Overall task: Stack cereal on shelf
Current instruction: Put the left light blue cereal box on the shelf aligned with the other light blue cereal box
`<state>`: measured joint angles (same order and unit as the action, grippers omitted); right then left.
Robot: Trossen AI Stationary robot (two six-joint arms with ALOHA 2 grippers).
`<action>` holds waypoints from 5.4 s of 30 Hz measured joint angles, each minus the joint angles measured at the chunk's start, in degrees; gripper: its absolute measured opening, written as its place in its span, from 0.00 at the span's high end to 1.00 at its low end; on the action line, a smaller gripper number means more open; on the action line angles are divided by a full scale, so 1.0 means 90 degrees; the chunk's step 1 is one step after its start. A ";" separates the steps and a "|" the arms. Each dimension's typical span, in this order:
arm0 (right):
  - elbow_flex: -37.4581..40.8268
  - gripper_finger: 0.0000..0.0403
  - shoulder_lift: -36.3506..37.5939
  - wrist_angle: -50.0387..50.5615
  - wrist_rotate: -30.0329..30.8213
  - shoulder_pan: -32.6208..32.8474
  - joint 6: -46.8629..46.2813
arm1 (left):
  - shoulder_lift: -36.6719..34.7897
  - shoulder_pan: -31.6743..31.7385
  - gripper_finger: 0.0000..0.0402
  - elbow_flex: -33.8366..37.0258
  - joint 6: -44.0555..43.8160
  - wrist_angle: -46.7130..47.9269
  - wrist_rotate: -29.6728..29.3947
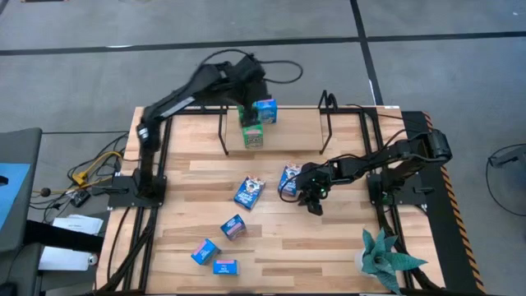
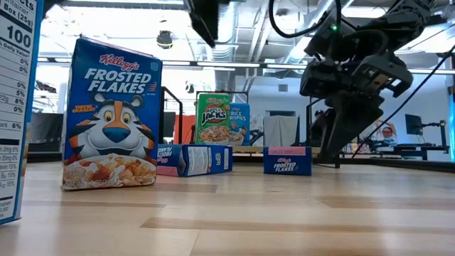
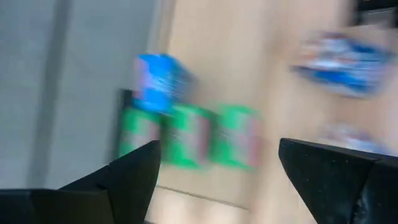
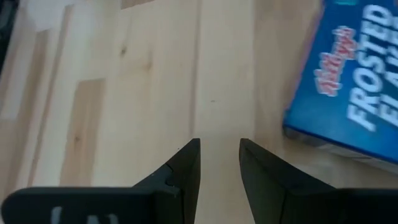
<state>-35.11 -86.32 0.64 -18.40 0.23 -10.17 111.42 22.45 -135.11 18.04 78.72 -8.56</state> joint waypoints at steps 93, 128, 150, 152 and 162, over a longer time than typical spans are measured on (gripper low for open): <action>-0.0002 0.66 0.0000 0.0250 -0.1131 0.0709 0.0968 | -0.0496 -0.6957 0.46 0.4835 -1.1387 -0.0836 0.0583; -0.0002 0.66 0.0000 0.0418 -0.1195 0.0654 0.1187 | -0.0603 -0.6212 0.64 0.4833 -1.0047 -0.0387 0.1308; -0.0002 0.66 -0.0002 0.0454 -0.1248 0.0471 0.1134 | -0.1496 -0.4749 0.64 0.4817 -0.8864 -0.0014 -0.0261; -0.0002 0.66 -0.0002 0.0461 -0.1250 0.0420 0.1130 | -0.1538 -0.4582 0.64 0.4781 -0.8634 0.0004 -0.0346; 0.0002 0.66 -0.0002 0.0544 -0.1245 0.0279 0.0965 | -0.1557 -0.3522 0.64 0.4053 -0.6810 -0.0376 -0.1416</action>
<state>-35.09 -86.35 5.54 -29.60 2.74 -1.48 97.41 -9.25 -98.64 -43.25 75.34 -21.30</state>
